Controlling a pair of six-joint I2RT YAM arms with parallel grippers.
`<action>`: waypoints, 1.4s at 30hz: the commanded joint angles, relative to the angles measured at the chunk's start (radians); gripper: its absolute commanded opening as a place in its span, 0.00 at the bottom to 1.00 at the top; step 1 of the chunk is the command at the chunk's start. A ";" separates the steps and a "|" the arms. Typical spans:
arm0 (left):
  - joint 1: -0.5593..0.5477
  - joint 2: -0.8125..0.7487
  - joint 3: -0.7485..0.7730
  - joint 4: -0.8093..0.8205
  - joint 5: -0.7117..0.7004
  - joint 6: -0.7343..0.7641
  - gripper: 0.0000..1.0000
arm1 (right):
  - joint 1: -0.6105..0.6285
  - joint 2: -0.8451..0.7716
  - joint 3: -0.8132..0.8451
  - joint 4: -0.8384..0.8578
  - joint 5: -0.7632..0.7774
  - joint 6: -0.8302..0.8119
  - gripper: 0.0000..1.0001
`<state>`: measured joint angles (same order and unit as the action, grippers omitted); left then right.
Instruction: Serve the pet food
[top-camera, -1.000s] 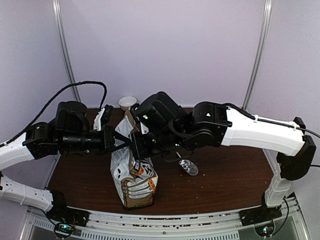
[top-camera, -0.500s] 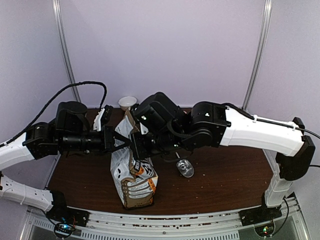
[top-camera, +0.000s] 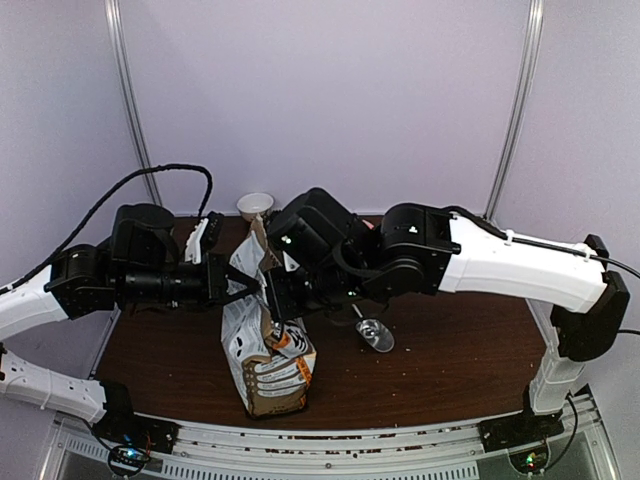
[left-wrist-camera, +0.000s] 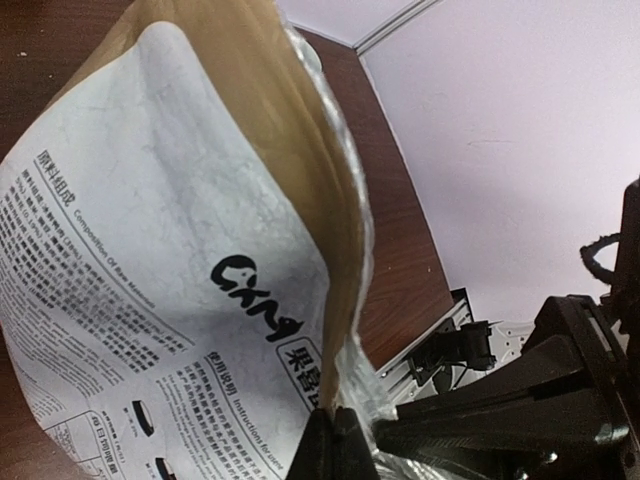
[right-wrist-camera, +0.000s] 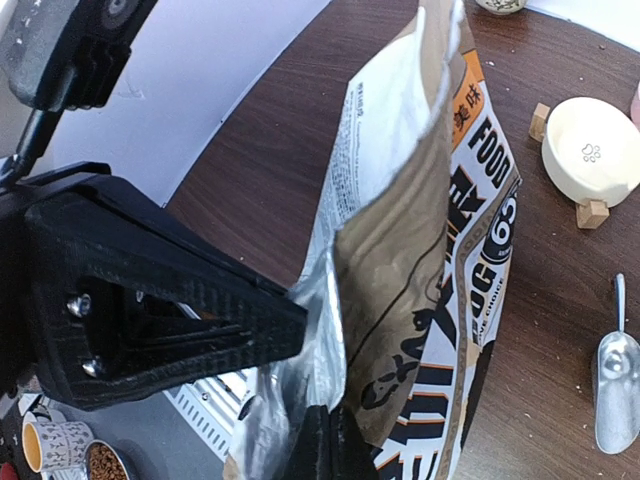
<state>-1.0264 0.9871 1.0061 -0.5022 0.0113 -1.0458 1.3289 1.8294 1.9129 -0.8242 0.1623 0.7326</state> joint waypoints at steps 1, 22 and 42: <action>0.006 -0.011 -0.003 -0.102 -0.042 0.007 0.00 | -0.015 0.012 0.014 -0.136 0.115 0.001 0.00; 0.006 -0.044 0.083 -0.184 -0.110 0.067 0.00 | -0.017 -0.033 0.037 -0.182 0.194 0.001 0.00; 0.006 -0.057 0.254 -0.338 -0.074 0.200 0.00 | -0.031 -0.145 0.006 -0.202 0.217 0.011 0.00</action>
<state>-1.0264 0.9554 1.1873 -0.8154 -0.0479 -0.8978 1.3235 1.7573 1.9289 -0.9688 0.2974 0.7601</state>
